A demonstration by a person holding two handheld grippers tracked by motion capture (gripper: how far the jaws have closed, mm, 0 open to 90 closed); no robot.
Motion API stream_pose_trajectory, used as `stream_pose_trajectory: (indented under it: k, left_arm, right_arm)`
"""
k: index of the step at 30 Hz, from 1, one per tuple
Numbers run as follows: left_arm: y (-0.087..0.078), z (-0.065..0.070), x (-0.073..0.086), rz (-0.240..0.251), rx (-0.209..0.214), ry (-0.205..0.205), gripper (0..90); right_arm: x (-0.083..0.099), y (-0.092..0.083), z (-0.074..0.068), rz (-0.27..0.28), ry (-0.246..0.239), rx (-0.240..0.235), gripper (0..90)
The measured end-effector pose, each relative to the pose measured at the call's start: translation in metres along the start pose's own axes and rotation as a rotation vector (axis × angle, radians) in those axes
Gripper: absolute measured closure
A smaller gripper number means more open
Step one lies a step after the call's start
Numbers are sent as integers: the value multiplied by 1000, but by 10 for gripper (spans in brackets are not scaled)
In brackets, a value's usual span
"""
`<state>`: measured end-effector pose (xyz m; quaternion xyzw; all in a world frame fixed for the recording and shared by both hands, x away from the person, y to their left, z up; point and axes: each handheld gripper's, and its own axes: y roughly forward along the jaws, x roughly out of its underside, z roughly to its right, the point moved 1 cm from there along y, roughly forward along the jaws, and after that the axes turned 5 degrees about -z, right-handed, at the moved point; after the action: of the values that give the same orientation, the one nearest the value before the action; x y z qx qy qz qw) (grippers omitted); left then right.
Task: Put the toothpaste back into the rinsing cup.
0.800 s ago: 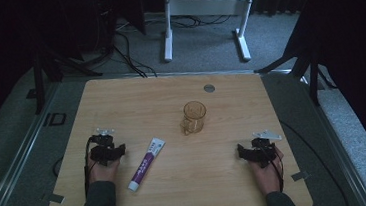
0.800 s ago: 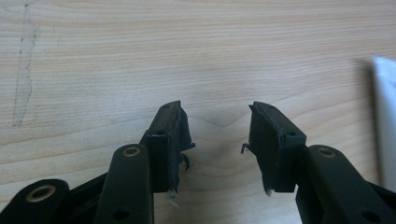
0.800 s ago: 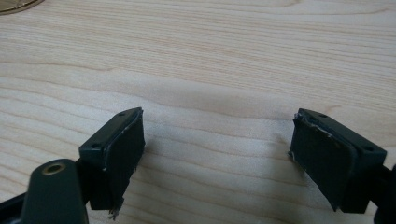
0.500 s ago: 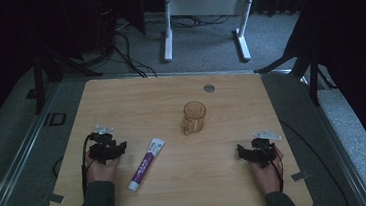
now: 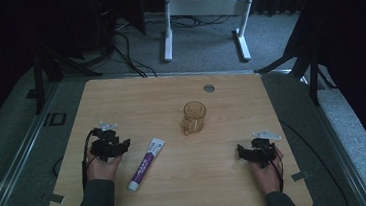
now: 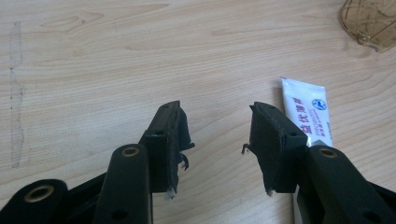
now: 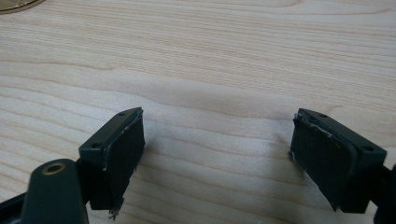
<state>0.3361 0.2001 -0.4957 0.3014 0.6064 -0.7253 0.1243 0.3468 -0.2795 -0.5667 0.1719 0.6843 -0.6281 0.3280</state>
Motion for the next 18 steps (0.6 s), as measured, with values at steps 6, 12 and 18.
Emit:
stream_pose_trajectory:
  k: [6,12,18]
  left_arm:
    - [-5,6,-3,-4,-5,13,528]
    - [-8,13,-6,-13,-2,27,529]
    - [-12,23,-10,-26,3,46,525]
  right_arm:
    - [0,0,0,0,0,0,175]
    - [0,0,0,-1,1,0,176]
    - [0,0,0,-1,2,0,176]
